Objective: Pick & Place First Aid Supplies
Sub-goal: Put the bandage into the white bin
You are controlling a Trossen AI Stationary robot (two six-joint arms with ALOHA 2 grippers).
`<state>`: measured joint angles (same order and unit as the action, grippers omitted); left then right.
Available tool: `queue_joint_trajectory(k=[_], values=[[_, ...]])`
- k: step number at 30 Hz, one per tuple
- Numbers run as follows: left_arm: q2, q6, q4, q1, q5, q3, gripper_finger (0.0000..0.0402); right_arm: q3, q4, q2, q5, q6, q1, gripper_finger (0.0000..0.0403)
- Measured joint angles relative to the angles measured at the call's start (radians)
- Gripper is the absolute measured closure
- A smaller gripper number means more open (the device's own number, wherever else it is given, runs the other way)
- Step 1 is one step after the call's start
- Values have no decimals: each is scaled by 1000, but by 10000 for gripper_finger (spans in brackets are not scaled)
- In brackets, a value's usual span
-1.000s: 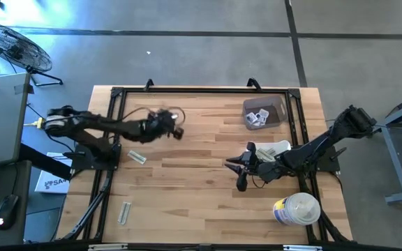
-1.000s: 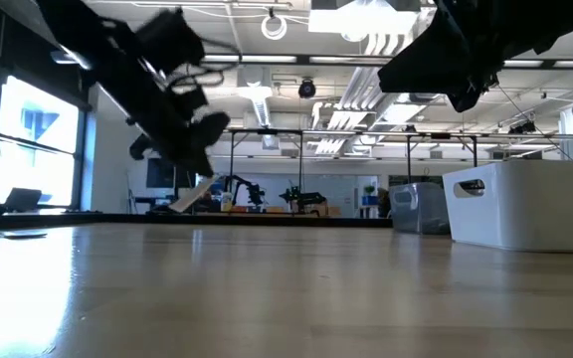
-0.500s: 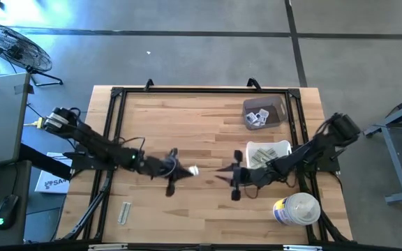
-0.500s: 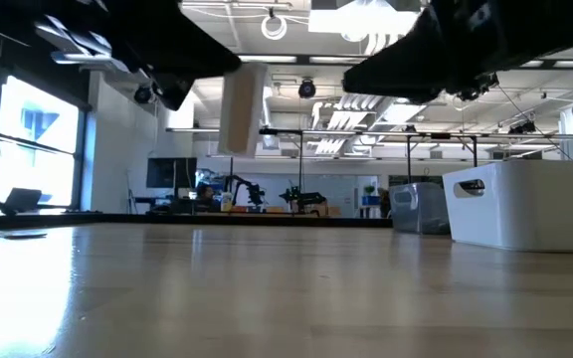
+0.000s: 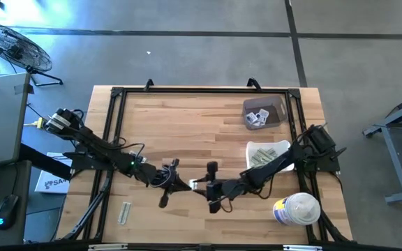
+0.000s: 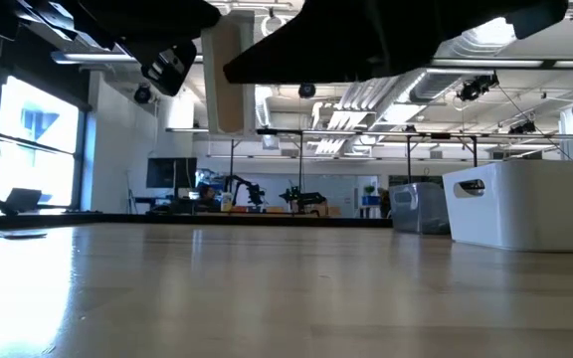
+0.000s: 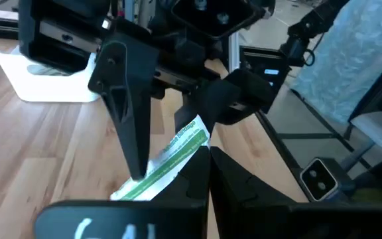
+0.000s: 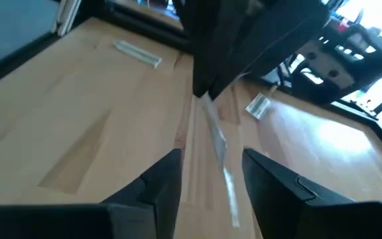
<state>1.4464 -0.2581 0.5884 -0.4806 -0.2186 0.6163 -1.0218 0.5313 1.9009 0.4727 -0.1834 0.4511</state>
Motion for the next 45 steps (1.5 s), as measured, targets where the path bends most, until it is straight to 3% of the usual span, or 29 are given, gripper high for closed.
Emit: queue_joint_trajectory(k=[6,14,22,28,33,38,41,45], values=[[0,-8,-2,0,-1,0,401,-33,-6,19,-3,37,0,279],[0,-9,-17,2,-3,0,401,-32,-8,18,-14,78,-6,394],[0,-63,-23,2,-11,0,388,-32,-21,18,5,81,5,400],[-1,-113,-23,2,-10,0,310,-31,-57,0,45,105,32,401],[-6,-114,-29,2,68,0,244,-31,-303,-113,231,200,70,401],[-6,-114,-37,2,97,0,221,-31,-721,-285,417,457,132,401],[-6,-114,-40,2,97,0,220,-31,-1009,-384,437,685,144,401],[-6,-114,-38,2,97,0,220,-27,-1372,-476,383,954,138,402]])
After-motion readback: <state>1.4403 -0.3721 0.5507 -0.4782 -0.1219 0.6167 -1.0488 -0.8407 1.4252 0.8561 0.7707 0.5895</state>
